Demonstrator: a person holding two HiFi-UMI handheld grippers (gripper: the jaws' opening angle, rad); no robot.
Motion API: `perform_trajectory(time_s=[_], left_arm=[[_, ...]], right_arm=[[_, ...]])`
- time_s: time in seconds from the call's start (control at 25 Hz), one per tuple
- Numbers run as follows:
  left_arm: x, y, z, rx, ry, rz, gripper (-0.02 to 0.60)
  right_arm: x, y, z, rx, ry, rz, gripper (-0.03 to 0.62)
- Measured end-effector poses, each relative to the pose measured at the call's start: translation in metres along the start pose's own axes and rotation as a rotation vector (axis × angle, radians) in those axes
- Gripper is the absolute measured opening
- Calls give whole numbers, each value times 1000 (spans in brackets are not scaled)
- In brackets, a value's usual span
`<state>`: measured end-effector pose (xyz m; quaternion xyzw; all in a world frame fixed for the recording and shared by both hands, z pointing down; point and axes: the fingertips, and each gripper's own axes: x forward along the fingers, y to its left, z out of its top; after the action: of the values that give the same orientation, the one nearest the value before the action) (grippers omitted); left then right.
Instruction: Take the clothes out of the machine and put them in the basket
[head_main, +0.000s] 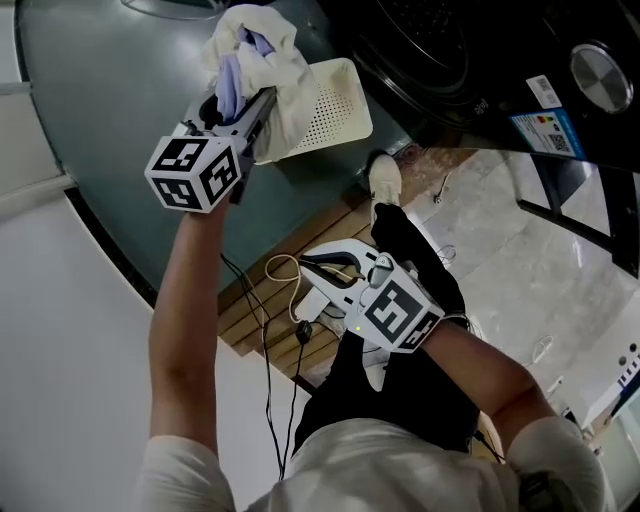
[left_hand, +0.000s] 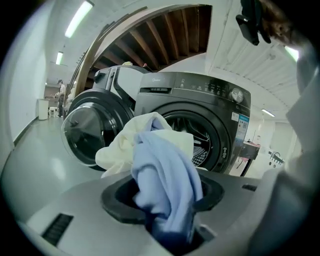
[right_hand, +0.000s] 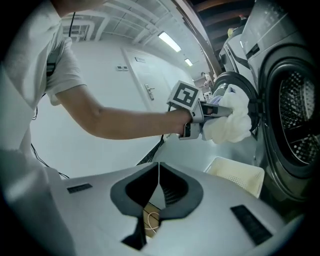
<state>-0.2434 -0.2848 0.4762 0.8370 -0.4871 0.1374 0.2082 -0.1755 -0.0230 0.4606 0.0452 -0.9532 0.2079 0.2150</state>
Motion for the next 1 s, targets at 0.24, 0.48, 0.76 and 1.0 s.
perform_trajectory(time_s=[0.24, 0.48, 0.76, 1.0], left_arm=[[11, 25, -69, -63, 68, 56, 216], [46, 42, -126, -108, 131, 76, 218], [97, 60, -197, -148, 228, 99, 221], [132, 76, -251, -179, 312, 133, 230]], right_arm=[[25, -9, -23, 10, 71, 15, 12], [32, -26, -41, 4, 127, 32, 12], [39, -61, -66, 17, 189, 18, 12], [42, -65, -66, -4, 201, 58, 12]])
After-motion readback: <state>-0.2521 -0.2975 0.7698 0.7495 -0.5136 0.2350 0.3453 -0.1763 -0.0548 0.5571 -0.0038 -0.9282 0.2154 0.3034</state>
